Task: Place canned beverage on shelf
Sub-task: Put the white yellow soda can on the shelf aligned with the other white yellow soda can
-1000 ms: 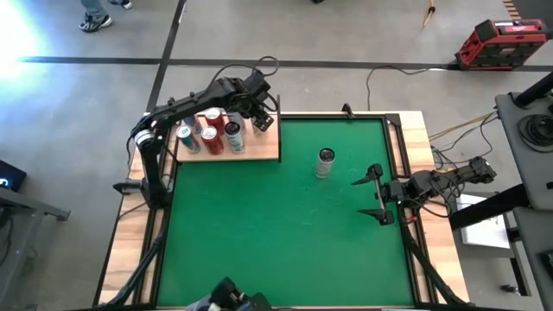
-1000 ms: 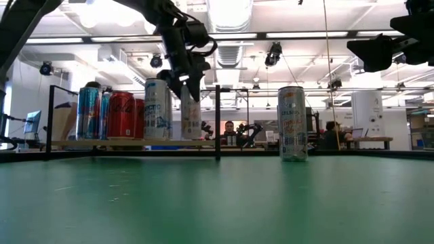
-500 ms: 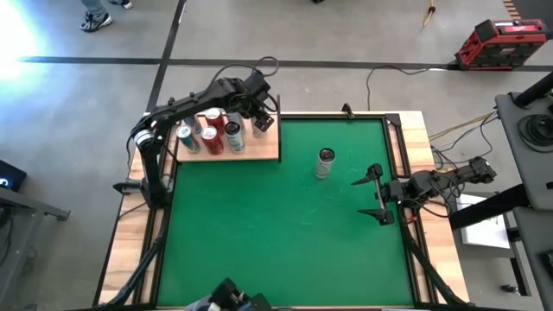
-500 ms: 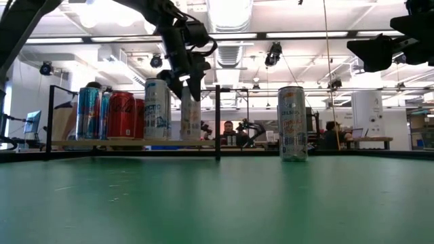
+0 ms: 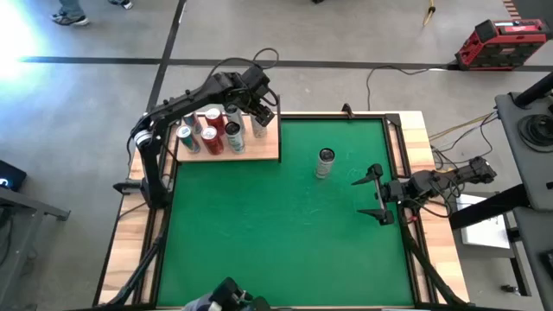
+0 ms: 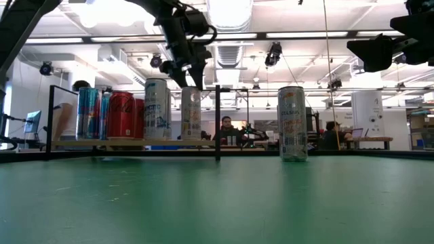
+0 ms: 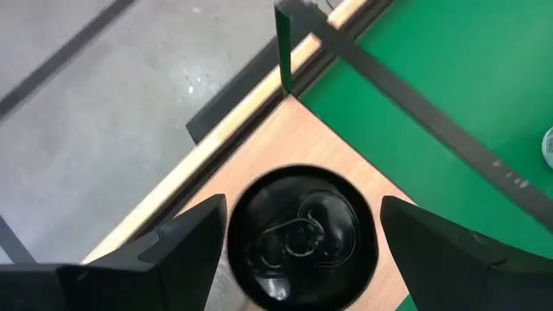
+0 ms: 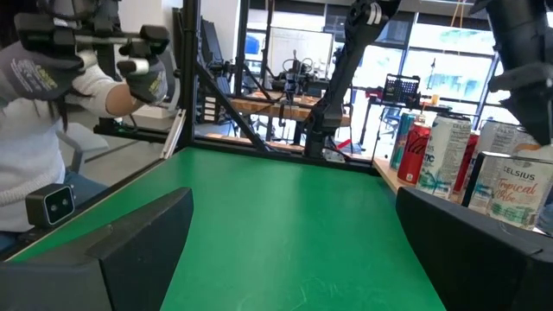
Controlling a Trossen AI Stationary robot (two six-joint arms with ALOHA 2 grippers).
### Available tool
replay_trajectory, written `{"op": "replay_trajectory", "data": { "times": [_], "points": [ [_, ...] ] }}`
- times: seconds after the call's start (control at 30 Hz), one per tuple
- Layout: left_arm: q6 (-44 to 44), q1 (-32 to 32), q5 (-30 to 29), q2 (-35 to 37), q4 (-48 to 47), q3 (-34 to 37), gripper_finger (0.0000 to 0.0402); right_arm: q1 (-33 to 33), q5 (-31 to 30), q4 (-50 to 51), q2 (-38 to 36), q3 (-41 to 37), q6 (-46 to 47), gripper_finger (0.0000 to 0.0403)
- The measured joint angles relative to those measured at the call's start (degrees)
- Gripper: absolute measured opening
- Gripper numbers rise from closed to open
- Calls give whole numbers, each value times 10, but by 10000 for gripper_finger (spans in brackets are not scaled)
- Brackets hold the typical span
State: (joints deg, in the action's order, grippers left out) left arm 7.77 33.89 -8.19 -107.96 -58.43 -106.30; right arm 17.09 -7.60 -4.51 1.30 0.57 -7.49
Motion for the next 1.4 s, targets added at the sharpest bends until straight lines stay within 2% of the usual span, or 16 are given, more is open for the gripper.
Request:
{"op": "replay_trajectory", "data": {
  "times": [0.23,0.37,0.53,0.7,0.97,1.17,1.4],
  "points": [
    [0,-7,-9,0,-50,-65,289,0,0,0,0,0,0,396],
    [3,-33,-9,0,-78,-107,289,0,0,0,0,0,0,396],
    [7,-97,-9,0,-78,-148,289,0,0,0,0,0,0,396],
    [14,-186,-17,0,-39,-154,289,0,0,0,0,0,0,396],
    [18,-289,-17,0,91,-96,289,0,0,0,0,0,0,396],
    [48,-309,-2,0,159,-38,289,0,0,0,0,0,0,396],
    [3,-309,-13,0,207,39,289,0,0,0,0,0,0,396]
  ]
}}
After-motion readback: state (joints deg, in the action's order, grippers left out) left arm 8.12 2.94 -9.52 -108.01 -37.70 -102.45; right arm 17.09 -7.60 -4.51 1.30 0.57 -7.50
